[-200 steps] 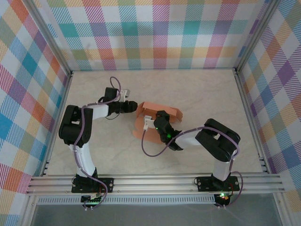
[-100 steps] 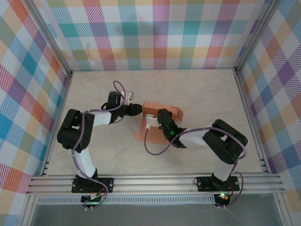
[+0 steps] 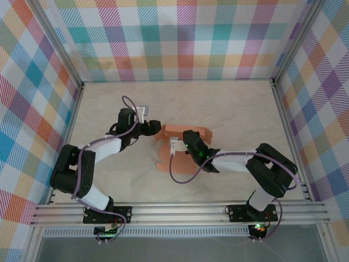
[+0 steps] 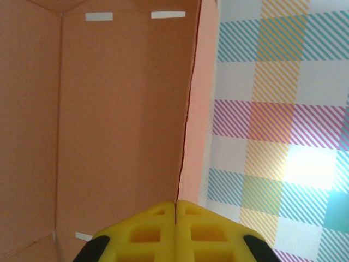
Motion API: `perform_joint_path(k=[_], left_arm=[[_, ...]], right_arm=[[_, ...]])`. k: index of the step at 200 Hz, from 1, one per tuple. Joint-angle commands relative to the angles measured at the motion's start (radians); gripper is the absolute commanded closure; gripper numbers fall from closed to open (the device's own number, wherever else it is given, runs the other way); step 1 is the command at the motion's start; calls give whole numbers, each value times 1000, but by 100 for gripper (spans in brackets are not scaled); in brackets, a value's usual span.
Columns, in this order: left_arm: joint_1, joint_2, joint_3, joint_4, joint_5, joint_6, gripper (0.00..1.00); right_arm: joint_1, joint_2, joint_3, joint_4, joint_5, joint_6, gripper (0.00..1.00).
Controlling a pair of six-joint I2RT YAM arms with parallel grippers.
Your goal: Fold the paper box
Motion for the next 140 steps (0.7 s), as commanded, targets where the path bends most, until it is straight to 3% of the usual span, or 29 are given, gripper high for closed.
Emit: perform_joint_path(k=[1,27,54,76,86,102,140], left_arm=[[22,-11,8,-66,-49,-1,36],[17,-178,-118,-6,-130,-21,36],[-29,-328,-149,-170,-124,11,38],[-83,-423,-190,-260,-108,-10,54],[-112,-473,-224,-264,-106,-48,66],[-148,-516,-277,-252,-101,-107,75],[-217,-420,-321,-89,-65,-183,80]], right_arm=[[4,-5,46,-100,-58,49,100],[-1,5,57,-103,-57,46,100],[-5,10,61,-119,-56,57,100],[-9,14,64,-117,-53,51,100],[-10,15,65,-117,-51,50,100],[-9,15,67,-117,-47,48,100],[-10,24,70,-109,-49,51,100]])
